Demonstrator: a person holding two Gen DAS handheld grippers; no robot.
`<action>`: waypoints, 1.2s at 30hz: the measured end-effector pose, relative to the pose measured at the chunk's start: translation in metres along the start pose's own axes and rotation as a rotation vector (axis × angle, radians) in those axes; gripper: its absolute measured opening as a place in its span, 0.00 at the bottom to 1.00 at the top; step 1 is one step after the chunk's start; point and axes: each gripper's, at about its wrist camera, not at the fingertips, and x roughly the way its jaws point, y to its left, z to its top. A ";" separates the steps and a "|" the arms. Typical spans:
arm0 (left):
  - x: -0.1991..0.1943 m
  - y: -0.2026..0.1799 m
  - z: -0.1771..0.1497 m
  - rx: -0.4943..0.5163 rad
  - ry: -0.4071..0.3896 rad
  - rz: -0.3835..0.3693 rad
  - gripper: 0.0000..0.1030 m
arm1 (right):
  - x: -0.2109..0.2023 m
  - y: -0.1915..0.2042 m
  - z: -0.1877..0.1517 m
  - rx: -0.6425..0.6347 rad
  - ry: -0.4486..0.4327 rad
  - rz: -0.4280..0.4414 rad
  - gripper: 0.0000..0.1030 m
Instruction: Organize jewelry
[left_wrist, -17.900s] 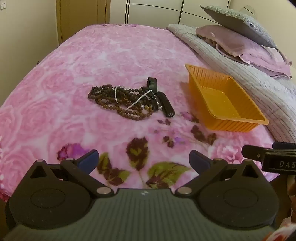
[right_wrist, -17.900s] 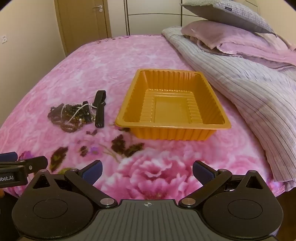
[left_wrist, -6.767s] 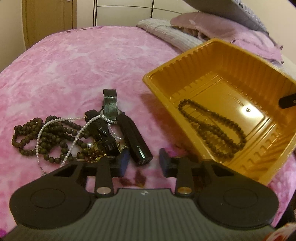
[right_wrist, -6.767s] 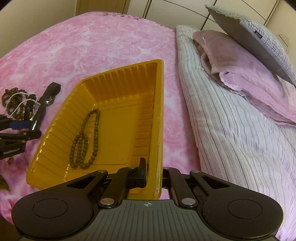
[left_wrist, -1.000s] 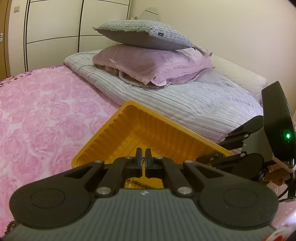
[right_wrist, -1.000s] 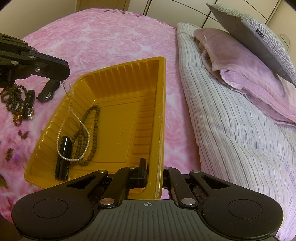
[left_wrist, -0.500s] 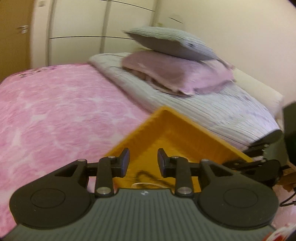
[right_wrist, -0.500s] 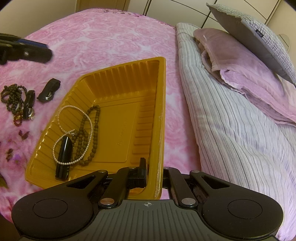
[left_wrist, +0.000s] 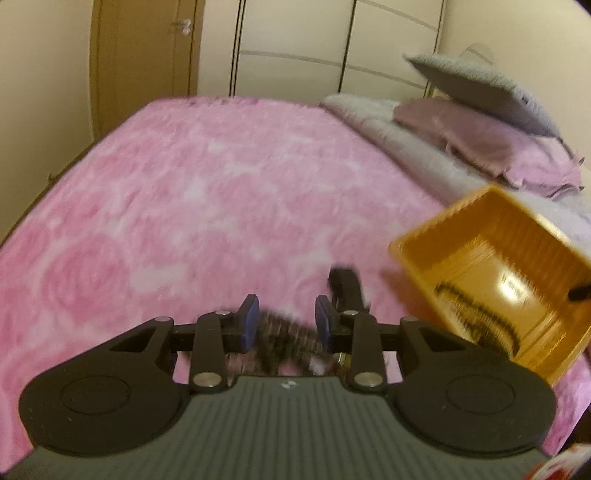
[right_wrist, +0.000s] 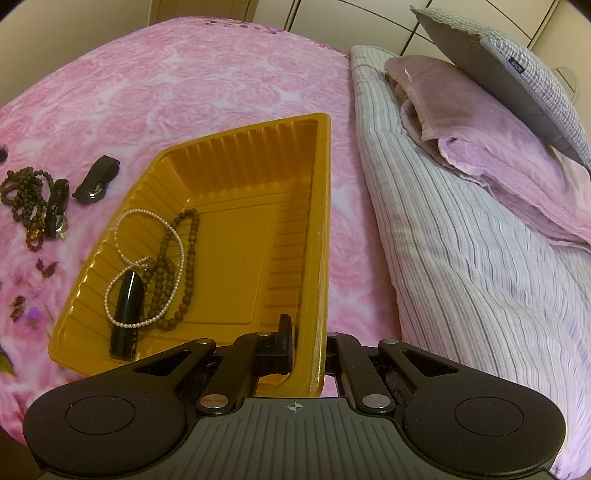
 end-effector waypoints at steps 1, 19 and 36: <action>0.002 -0.001 -0.008 -0.003 0.012 0.002 0.29 | 0.000 0.000 0.000 0.000 0.000 -0.001 0.04; 0.040 -0.048 -0.057 0.008 0.111 -0.056 0.15 | 0.000 -0.001 -0.001 0.001 0.003 -0.002 0.04; -0.013 -0.053 -0.045 0.083 0.044 -0.089 0.04 | 0.001 -0.001 -0.003 0.000 0.002 -0.002 0.04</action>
